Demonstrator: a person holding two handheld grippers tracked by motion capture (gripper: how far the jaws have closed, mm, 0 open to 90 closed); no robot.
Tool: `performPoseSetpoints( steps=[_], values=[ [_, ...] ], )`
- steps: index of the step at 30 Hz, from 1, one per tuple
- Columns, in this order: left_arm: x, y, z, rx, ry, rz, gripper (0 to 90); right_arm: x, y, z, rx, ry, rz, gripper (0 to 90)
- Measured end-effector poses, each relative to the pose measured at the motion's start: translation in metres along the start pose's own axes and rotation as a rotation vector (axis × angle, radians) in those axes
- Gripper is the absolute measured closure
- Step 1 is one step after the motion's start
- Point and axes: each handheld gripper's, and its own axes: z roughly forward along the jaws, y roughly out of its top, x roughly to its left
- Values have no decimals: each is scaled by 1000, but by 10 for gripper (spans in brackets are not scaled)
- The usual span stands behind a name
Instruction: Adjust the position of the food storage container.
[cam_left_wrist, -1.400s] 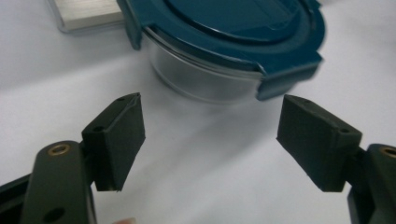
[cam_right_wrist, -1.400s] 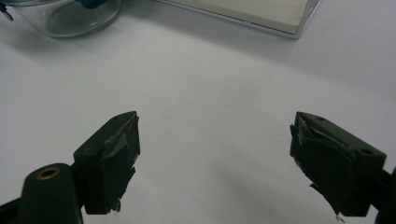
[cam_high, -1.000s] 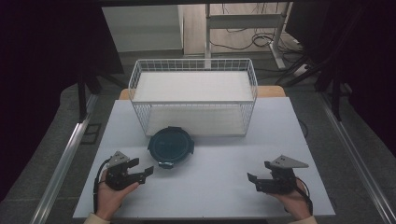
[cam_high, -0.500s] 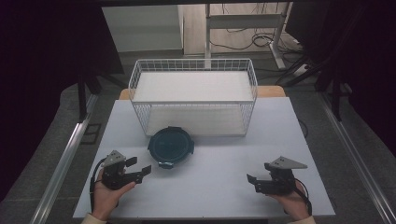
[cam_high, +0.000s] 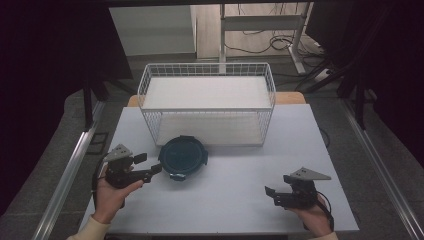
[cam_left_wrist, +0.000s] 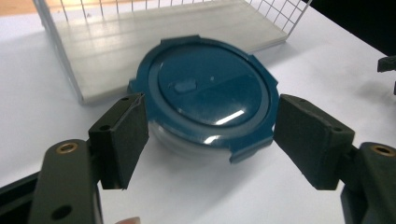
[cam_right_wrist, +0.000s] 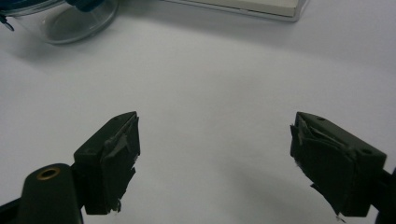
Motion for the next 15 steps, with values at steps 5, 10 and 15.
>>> performPoseSetpoints(
  steps=[5, 10, 15],
  values=[
    [-1, 9, 3, 13, 0, 6, 265, -1, -1, 0, -2, -11, -1, 161],
    [0, 13, 5, 26, 3, 10, 293, 2, 0, -3, -31, -19, -15, 166],
    [4, 19, 7, 34, 3, 10, 303, 2, -1, -2, -24, -23, -21, 166]
  ],
)
